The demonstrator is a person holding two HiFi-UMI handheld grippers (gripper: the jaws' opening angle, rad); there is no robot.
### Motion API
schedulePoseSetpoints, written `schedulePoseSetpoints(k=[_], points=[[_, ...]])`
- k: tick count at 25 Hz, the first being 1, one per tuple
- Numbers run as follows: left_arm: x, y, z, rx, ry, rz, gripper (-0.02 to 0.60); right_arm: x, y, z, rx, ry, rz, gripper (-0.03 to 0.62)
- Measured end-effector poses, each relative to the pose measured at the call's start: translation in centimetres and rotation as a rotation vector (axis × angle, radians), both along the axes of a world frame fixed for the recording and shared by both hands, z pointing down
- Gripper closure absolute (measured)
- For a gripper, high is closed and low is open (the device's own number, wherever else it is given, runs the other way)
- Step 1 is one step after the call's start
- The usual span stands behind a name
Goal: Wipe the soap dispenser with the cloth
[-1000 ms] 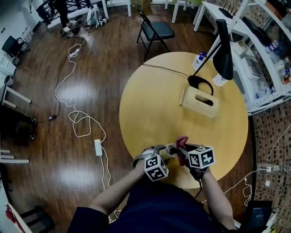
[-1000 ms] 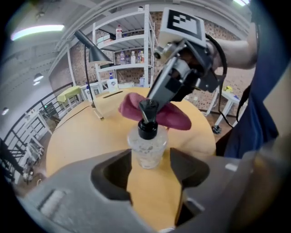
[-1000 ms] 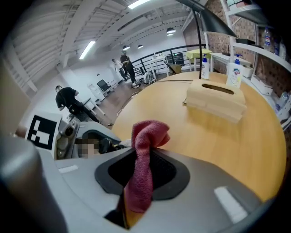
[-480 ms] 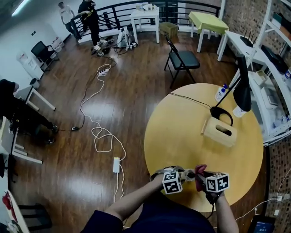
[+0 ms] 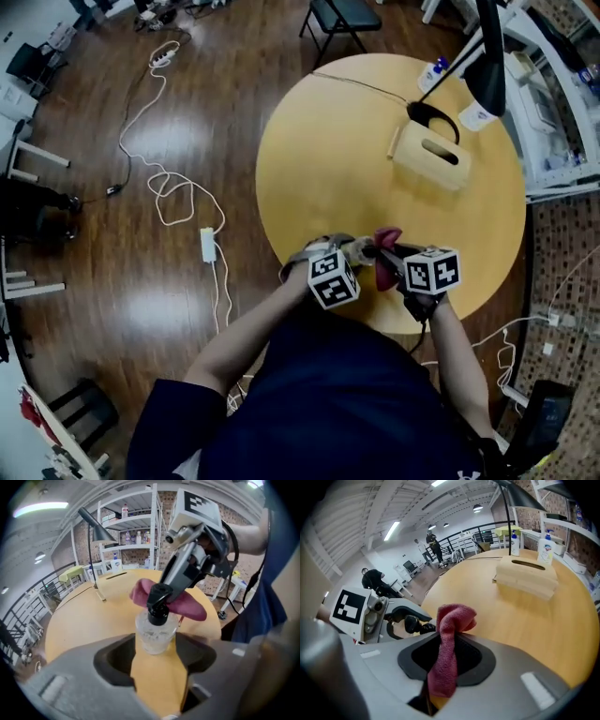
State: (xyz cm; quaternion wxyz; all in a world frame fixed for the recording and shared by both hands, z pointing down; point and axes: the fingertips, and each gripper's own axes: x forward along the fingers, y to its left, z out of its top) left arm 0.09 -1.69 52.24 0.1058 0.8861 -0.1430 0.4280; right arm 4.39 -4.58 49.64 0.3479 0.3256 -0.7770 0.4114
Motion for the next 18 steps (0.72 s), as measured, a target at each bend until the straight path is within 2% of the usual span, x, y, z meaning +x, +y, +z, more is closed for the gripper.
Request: schedulePoseSetpoints(k=[3, 8, 12, 18], points=[[-1.3, -0.7, -0.5, 0.01, -0.01, 0.035, 0.313, -0.4, 0.6, -0.6, -0.013, 0.001, -0.008, 0.506], [-1.0, -0.3, -0.8, 0.037, -0.015, 0.071, 0.333, -0.8, -1.9, -1.5, 0.05, 0.019, 0.022, 0.505], [-0.8, -0.1, -0.9, 0.063, -0.027, 0.066, 0.33, -2.1, -2.7, -1.1, 0.07, 0.061, -0.044, 0.503], [-1.5, -0.5, -0.8, 0.057, -0.039, 0.047, 0.308, -0.9, -0.2, -0.8, 0.012, 0.004, -0.009, 0.507]])
